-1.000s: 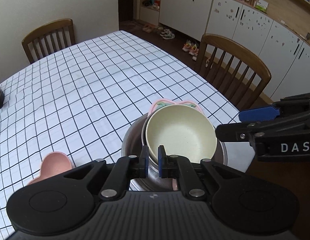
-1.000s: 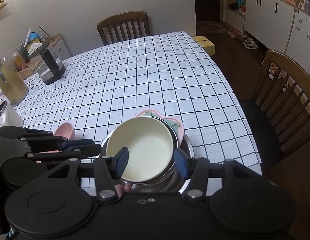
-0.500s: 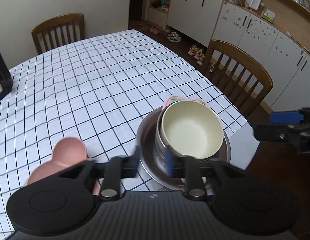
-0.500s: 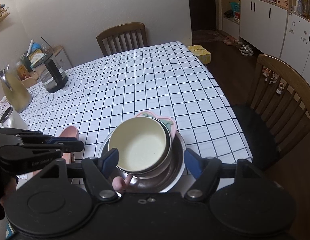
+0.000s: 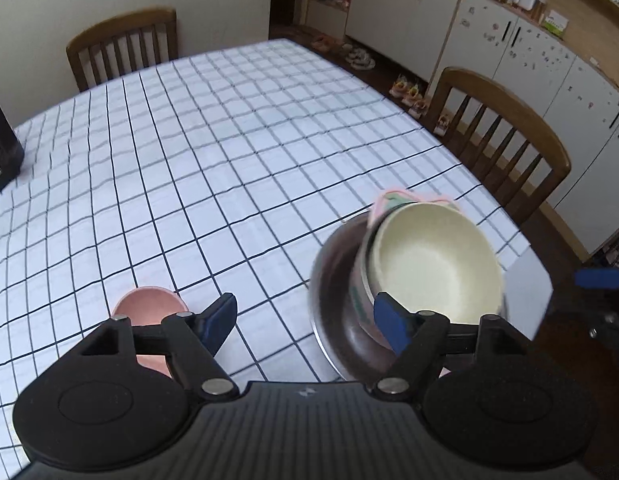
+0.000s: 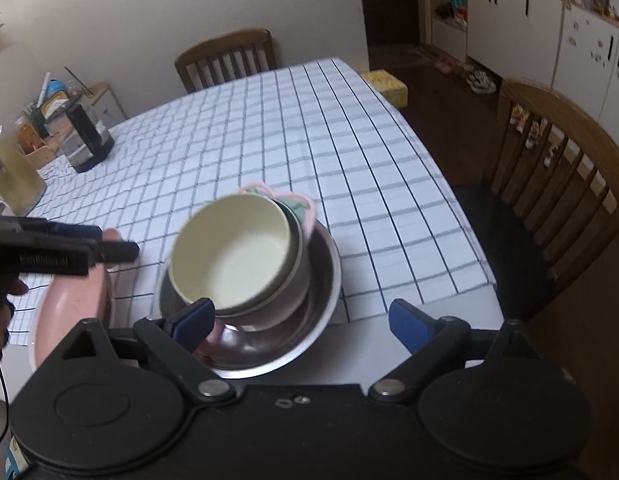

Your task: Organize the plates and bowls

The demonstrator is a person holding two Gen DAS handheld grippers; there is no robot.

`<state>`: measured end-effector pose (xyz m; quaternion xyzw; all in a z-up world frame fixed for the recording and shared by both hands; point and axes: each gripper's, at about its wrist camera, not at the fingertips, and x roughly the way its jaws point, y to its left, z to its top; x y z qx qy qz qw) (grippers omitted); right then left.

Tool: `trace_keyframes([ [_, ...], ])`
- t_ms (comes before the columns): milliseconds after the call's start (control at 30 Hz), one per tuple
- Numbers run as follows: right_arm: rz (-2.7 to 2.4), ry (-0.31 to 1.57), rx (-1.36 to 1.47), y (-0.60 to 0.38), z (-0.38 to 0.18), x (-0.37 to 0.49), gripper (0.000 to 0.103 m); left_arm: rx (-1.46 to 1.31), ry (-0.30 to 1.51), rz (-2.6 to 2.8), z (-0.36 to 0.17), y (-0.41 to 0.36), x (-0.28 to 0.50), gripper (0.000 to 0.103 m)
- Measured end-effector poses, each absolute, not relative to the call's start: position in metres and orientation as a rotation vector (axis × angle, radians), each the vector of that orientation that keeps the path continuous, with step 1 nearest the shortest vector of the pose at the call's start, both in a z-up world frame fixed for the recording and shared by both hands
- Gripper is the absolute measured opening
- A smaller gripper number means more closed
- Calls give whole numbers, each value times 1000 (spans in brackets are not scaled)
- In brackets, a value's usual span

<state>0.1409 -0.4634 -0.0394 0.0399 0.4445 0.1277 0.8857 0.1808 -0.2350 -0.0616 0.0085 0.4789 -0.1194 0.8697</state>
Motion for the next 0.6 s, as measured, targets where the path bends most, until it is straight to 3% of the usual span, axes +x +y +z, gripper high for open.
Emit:
trace_keyframes([
  [200, 228, 973, 111, -471, -63, 157, 93, 37, 1069, -219, -87, -233, 216, 75],
  [433, 216, 1029, 130, -475, -83, 187, 78, 53, 1129, -231, -107, -244, 235, 74],
  [600, 249, 1073, 131, -478, -94, 204, 65, 13, 1160, -230, -117, -242, 238, 64],
])
